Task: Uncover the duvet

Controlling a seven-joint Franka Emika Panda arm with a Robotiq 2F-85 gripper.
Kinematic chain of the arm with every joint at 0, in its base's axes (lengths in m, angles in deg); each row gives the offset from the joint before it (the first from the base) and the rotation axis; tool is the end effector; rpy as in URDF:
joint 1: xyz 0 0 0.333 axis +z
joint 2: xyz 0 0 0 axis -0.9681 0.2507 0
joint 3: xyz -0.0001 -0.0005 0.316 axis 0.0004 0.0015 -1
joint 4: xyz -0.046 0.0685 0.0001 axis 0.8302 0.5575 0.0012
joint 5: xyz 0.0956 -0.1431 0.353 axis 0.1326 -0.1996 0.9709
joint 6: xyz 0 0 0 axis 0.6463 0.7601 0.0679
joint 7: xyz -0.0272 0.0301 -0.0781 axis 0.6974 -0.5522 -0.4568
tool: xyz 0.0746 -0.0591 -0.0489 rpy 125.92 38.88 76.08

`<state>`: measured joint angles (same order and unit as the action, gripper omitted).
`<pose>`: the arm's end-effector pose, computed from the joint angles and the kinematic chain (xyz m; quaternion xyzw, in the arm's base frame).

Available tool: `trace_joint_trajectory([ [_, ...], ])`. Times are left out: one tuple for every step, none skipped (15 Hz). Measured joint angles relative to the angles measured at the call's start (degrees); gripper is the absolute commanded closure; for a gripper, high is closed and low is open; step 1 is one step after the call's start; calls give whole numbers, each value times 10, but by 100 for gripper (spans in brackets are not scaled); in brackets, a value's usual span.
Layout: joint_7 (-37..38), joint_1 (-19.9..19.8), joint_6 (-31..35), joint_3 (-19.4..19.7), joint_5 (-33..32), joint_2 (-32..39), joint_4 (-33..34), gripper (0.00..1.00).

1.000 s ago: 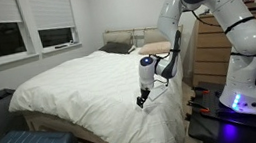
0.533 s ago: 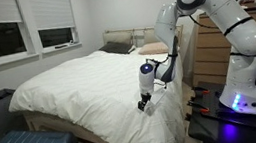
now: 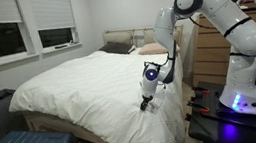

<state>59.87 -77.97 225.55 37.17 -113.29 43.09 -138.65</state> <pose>0.4580 0.1093 0.0255 0.9709 -0.0190 0.1522 0.1837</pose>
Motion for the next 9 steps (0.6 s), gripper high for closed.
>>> trace_joint_trajectory([
  [12,1,0,1,-17,4,1,0],
  [24,2,0,2,-31,7,3,0],
  [34,2,0,3,-41,10,4,0],
  [44,2,0,3,-49,13,6,5],
  [51,2,-1,3,-53,15,7,26],
  [55,2,-2,3,-54,17,8,29],
  [56,2,-2,3,-51,18,9,31],
  [56,2,-3,3,-48,18,9,36],
  [57,2,-3,3,-41,18,10,45],
])
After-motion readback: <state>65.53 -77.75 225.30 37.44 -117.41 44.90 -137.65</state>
